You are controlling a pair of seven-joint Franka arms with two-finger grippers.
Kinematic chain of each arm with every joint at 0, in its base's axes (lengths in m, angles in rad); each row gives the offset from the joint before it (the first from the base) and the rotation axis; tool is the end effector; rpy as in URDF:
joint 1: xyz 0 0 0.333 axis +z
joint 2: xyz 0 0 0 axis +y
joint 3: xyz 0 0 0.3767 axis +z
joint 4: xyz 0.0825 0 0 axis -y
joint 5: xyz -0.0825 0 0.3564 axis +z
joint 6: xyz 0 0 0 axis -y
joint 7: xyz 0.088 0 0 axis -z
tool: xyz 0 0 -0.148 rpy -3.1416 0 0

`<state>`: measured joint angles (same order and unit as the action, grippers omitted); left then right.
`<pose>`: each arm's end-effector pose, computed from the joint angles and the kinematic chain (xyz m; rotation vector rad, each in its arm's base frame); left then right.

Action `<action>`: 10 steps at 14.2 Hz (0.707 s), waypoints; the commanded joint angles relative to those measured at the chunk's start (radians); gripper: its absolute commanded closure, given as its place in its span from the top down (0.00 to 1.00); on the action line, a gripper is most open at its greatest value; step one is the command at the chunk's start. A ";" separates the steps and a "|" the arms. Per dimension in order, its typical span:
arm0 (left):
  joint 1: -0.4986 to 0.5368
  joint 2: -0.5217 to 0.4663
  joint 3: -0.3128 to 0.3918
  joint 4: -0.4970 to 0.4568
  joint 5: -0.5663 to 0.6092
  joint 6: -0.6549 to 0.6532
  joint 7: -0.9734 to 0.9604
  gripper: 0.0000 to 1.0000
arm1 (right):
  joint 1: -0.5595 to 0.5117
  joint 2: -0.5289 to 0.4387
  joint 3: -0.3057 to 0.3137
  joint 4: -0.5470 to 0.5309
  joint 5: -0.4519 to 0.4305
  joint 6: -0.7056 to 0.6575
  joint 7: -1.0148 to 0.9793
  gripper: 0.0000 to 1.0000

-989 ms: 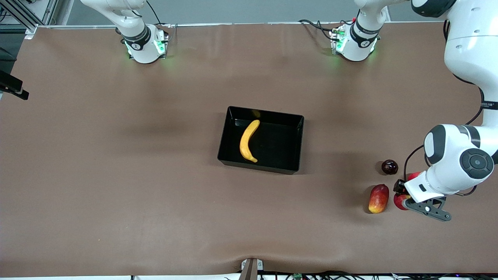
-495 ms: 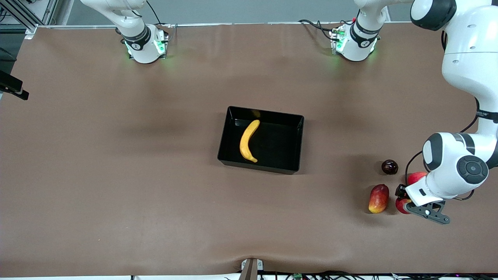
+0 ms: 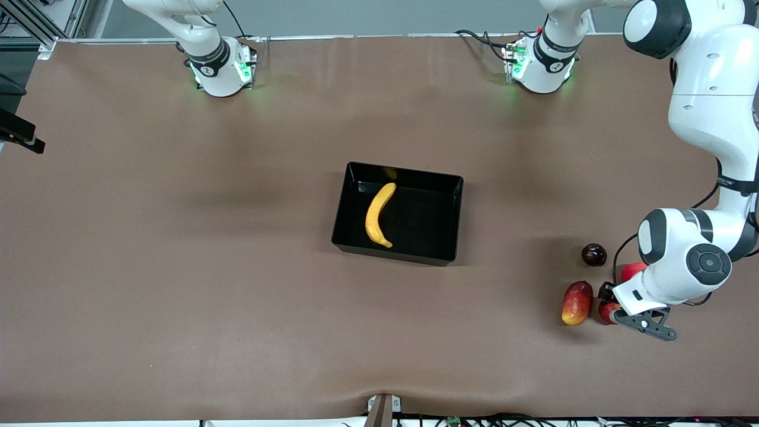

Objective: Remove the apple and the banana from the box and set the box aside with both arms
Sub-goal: 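Lower the apple onto the table and open the left gripper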

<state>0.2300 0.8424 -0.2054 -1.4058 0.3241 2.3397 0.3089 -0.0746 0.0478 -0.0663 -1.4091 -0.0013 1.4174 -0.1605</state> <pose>0.7660 0.0699 0.2327 -2.9578 0.6329 -0.1455 0.5221 -0.0731 0.6765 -3.1393 -0.0305 0.0622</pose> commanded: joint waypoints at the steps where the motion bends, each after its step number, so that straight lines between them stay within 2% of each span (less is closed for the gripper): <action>1: 0.008 0.014 -0.002 0.024 0.015 0.012 0.001 0.45 | -0.019 0.004 0.010 0.010 0.015 -0.002 -0.008 1.00; 3: 0.011 -0.002 -0.002 0.025 0.010 0.012 0.004 1.00 | -0.021 0.004 0.010 0.010 0.015 -0.002 -0.008 1.00; 6: 0.017 -0.051 -0.015 0.021 0.006 -0.003 0.001 1.00 | -0.022 0.006 0.010 0.010 0.014 -0.002 -0.008 1.00; 8: 0.005 -0.089 -0.020 0.021 -0.032 -0.064 -0.004 1.00 | -0.021 0.006 0.010 0.010 0.015 -0.002 -0.008 1.00; 10: 0.002 -0.137 -0.055 0.018 -0.083 -0.133 -0.023 1.00 | -0.021 0.007 0.008 0.010 0.014 -0.002 -0.008 1.00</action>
<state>0.2364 0.7720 -0.2358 -1.3647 0.2783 2.2756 0.3062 -0.0748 0.0497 -0.0676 -1.4091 -0.0013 1.4174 -0.1605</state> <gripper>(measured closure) 0.000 0.000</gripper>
